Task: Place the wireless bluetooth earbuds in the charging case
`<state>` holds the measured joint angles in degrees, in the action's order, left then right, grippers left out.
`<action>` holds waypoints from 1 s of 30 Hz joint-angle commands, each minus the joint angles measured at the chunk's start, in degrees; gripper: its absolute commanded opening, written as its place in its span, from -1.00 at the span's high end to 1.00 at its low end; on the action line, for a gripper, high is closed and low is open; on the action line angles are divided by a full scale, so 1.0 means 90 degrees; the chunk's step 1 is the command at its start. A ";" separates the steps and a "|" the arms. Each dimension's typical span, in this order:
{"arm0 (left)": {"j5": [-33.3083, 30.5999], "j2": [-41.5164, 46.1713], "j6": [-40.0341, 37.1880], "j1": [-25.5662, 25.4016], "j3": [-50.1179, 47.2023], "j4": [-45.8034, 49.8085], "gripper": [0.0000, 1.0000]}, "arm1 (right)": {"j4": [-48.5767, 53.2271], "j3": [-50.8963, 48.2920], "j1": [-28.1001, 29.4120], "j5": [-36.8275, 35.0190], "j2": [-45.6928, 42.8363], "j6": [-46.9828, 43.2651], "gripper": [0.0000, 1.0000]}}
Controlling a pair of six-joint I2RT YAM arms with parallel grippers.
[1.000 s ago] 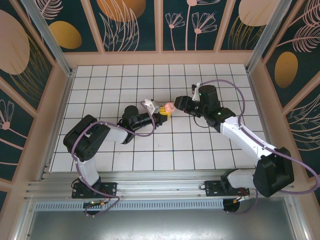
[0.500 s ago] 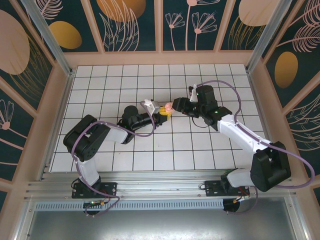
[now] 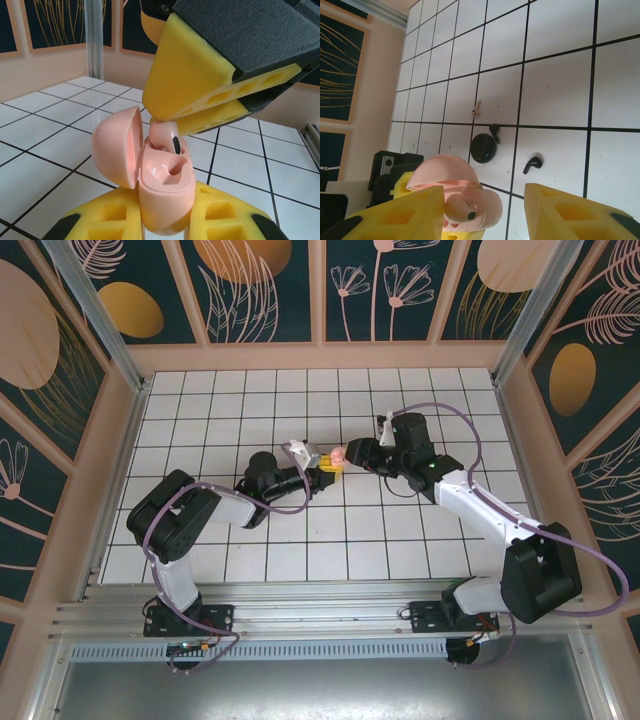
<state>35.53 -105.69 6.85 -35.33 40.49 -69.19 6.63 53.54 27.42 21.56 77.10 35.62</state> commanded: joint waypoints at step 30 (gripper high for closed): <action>-0.0148 0.0705 -0.0184 0.0233 -0.0064 0.0292 0.85 | 0.0202 0.0404 0.0054 -0.0556 -0.1099 -0.0373 -0.13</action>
<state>34.81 -100.99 4.73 -34.44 39.92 -66.22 10.26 55.07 28.29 16.95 69.84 33.50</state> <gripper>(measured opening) 0.178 0.561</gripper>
